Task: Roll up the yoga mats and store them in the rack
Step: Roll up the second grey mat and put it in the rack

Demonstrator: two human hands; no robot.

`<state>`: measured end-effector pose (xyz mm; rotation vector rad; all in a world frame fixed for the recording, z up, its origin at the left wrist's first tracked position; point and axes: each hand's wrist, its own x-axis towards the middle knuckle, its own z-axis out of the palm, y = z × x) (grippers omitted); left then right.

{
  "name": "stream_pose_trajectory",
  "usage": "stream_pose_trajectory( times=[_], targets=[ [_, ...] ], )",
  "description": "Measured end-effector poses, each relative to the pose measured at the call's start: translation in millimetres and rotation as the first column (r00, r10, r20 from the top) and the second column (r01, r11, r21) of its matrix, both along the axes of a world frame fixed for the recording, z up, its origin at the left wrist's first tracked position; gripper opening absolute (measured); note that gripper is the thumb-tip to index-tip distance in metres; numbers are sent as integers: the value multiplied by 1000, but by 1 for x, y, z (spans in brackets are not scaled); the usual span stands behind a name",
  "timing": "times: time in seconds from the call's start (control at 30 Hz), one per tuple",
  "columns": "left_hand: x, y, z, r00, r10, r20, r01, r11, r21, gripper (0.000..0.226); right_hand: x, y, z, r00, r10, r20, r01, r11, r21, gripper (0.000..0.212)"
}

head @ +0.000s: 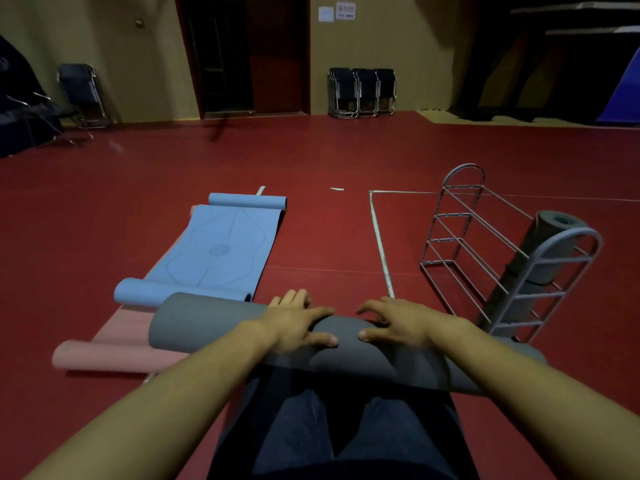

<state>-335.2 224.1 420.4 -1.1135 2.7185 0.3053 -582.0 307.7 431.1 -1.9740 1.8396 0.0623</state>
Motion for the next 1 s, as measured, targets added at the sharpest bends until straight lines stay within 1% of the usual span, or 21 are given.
stream_pose_trajectory(
  times=[0.1, 0.17, 0.2, 0.3, 0.33, 0.37, 0.43, 0.5, 0.57, 0.63, 0.73, 0.83, 0.93, 1.0],
  targets=[
    [-2, -5, -6, 995, 60, -79, -62, 998, -17, 71, 4, -1, 1, 1000, -23, -15, 22, 999, -49, 45],
    [-6, -7, -8, 991, 91, -96, -94, 995, -37, 67, 5, -2, 0, 999, -38, -36, 35, 997, -63, 41],
    [-7, -7, -10, 990, 99, -97, -104, 994, -45, 65, 4, -2, 0, 998, -49, -32, 47, 997, -57, 44],
    [-10, -4, -14, 983, 142, -120, -147, 988, -41, 59, 1, -4, 0, 997, -74, 12, 74, 997, -11, 63],
    [-10, -3, -15, 979, 159, -130, -168, 984, -63, 59, 2, -5, -3, 997, -76, 15, 76, 997, -15, 67],
    [-11, -1, -17, 976, 169, -135, -185, 976, -114, 63, 2, -5, -7, 997, -79, 2, 79, 996, -41, 69],
    [-13, 2, -19, 982, 144, -125, -174, 945, -278, 72, 2, -5, -12, 995, -88, -49, 81, 988, -132, 72],
    [-14, 1, -19, 990, 93, -107, -127, 917, -378, 68, 4, -6, -13, 990, -106, -94, 86, 977, -193, 77],
    [-12, -3, -16, 995, 43, -94, -76, 924, -375, 60, 6, -7, -14, 986, -118, -118, 92, 974, -207, 78],
    [-10, -6, -13, 996, 0, -84, -29, 937, -348, 65, 6, -10, -16, 983, -124, -137, 93, 972, -215, 75],
    [-6, -6, -16, 995, -31, -90, 0, 944, -330, 71, 7, -12, -20, 983, -165, -84, 140, 958, -251, 65],
    [-7, -4, -19, 987, -28, -157, -23, 949, -315, 64, 9, -14, -25, 981, -180, -77, 152, 949, -278, 54],
    [-13, -5, -16, 977, 3, -212, -60, 964, -260, 56, 11, -16, -30, 975, -214, -52, 189, 936, -296, 47],
    [-17, -9, -15, 974, 26, -227, -80, 970, -231, 53, 14, -15, -32, 964, -256, -66, 218, 910, -352, 44]
  ],
)
